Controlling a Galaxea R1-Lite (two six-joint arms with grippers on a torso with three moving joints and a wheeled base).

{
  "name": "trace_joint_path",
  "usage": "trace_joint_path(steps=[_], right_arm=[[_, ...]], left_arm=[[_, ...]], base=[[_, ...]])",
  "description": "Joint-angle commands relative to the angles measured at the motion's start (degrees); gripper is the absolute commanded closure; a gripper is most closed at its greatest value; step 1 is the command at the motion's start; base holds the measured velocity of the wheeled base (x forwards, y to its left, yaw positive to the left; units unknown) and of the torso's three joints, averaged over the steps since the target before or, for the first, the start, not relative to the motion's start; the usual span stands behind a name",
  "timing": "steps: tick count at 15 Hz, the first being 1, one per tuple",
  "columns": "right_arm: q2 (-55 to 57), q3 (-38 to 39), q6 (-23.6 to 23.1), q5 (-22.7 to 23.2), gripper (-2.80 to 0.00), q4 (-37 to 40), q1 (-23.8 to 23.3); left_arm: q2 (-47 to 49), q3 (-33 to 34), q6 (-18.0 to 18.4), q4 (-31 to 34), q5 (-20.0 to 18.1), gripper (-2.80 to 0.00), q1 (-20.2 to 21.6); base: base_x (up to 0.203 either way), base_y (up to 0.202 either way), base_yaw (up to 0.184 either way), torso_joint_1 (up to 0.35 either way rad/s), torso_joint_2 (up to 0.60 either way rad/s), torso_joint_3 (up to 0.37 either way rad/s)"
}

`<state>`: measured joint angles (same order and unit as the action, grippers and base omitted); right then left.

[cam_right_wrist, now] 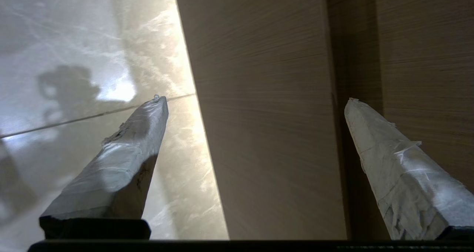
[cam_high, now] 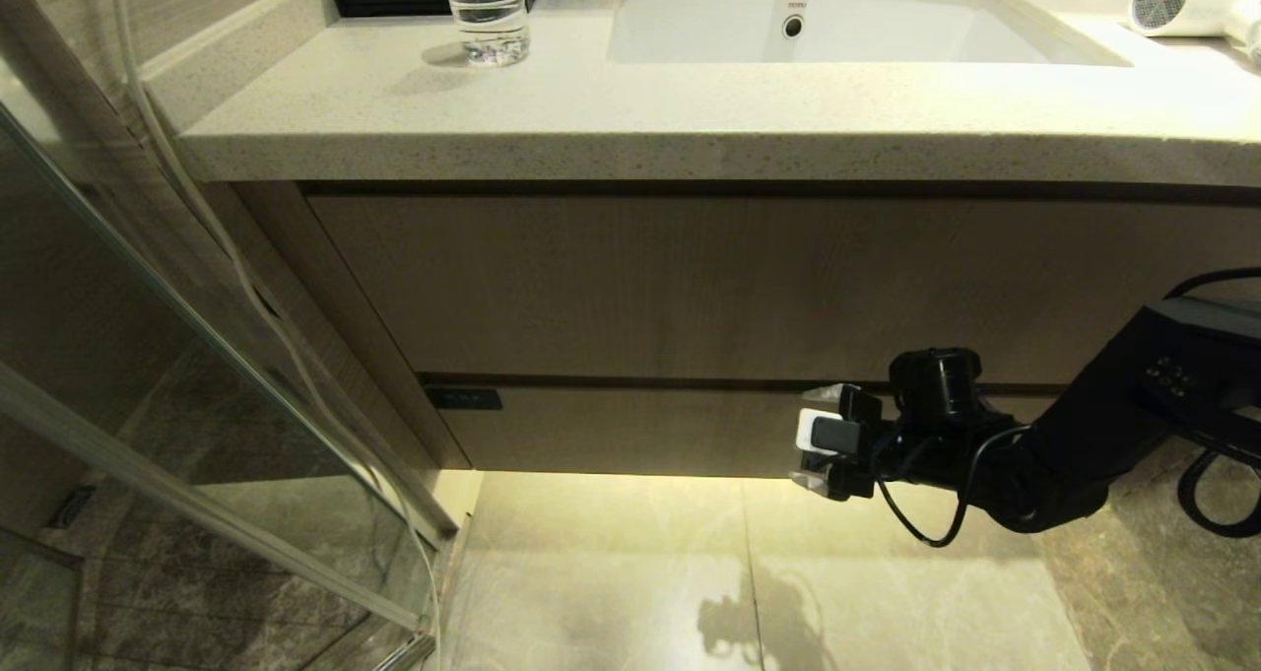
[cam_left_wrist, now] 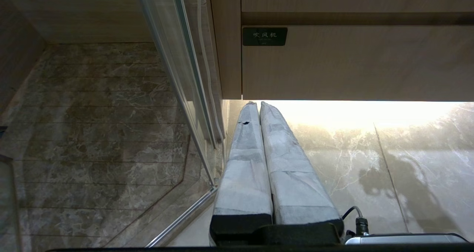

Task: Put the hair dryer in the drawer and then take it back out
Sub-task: Pull open the drawer

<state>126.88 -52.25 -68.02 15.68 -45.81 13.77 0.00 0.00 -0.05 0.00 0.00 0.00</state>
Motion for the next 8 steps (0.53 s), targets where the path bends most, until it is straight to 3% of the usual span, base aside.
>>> trace_joint_path(steps=[1,8], right_arm=[[2.46,-1.06,-0.44,0.14,-2.8,-1.79,-0.16],[5.43,-2.15,-0.71,0.14,-2.8,-6.63,-1.53]], left_arm=[[0.0,0.0,-0.03,0.0,0.0,0.0,0.0],[0.0,0.0,-0.03,0.0,0.0,0.0,0.0]], base=[[0.0,0.0,0.0,0.0,0.0,0.0],[0.0,0.0,0.0,0.0,0.0,0.0]])
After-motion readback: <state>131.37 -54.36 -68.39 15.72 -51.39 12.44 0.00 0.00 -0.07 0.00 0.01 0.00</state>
